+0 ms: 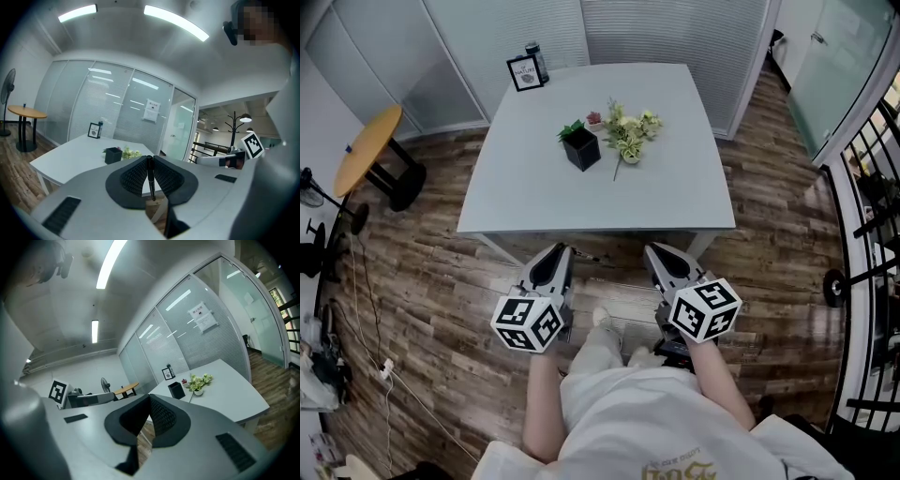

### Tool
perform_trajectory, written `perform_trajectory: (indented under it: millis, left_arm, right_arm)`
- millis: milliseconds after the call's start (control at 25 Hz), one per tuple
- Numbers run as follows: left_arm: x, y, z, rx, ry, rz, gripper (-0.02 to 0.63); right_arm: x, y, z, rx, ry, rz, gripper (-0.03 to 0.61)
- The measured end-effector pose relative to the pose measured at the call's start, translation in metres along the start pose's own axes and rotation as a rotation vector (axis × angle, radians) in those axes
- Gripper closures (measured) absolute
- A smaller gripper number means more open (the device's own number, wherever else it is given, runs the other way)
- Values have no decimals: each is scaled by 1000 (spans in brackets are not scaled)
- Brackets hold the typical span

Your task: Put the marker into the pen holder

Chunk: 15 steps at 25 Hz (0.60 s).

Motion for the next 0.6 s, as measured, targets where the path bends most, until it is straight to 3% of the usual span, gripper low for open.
perform_trajectory:
  millis: [280,600]
  left_arm:
    - [-2,-16,28,-31,-18,-14,563]
    - [1,-78,111,-53,-29,-46,564]
  right_arm:
    - [3,17,29,-10,-11,0,561]
    - [5,58,110,-54,-49,-2,561]
Point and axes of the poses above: the fingertips, and each gripper's own axes: z forward along the fingers, y to its right, x out of its top, the point moved 5 cm from there along -z, backward along the fingers, and after that the axes turned 8 degrees about y, right-handed, at the moved point
